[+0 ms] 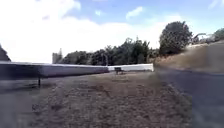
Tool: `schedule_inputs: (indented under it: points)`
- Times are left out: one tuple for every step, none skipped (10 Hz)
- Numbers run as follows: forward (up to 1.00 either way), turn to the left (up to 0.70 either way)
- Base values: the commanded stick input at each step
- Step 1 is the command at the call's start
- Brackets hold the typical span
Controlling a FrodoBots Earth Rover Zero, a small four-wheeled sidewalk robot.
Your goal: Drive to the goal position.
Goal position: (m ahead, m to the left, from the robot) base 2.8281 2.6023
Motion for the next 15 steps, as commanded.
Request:
schedule_inputs:
  points:
    - [1.0,0.0]
    - [1.0,0.0]
    - [1.0,0.0]
    - [1.0,0.0]
    - [1.0,0.0]
    - [1.0,0.0]
    - [1.0,0.0]
    - [1.0,0.0]
    - [1.0,0.0]
    - [1.0,0.0]
    - [1.0,0.0]
    - [1.0,0.0]
    - [1.0,0.0]
    - [1.0,0.0]
    - [1.0,0.0]
